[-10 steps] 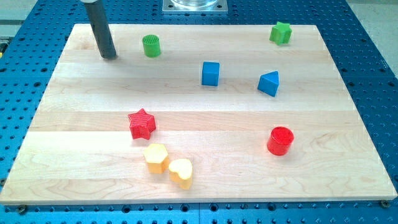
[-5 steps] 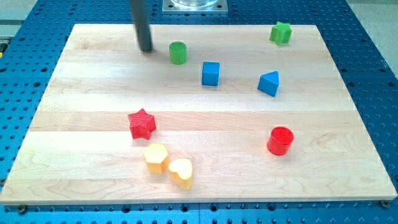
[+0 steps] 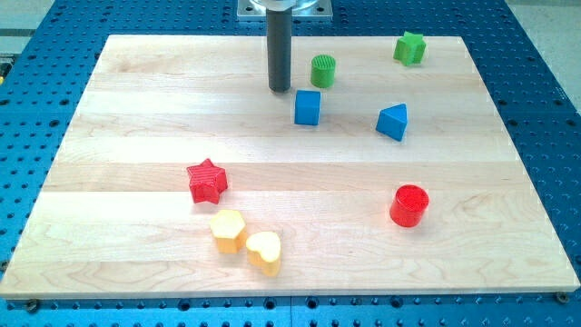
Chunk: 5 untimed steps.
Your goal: Push the green circle diagonally to the top right of the blue cube
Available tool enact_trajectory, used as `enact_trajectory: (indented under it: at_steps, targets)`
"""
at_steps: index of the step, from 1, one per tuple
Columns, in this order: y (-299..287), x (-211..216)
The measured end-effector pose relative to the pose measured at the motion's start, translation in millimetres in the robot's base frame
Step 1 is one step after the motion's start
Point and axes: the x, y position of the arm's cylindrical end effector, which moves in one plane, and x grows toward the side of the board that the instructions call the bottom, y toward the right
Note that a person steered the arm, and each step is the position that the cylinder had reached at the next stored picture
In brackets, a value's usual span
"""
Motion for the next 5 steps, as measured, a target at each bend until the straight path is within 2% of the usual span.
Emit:
enact_trajectory:
  at_steps: [2, 3, 4, 5]
  targets:
    - [64.1, -14.8]
    - [109.3, 2.9]
    - [226.3, -34.7]
    - [281.4, -90.1]
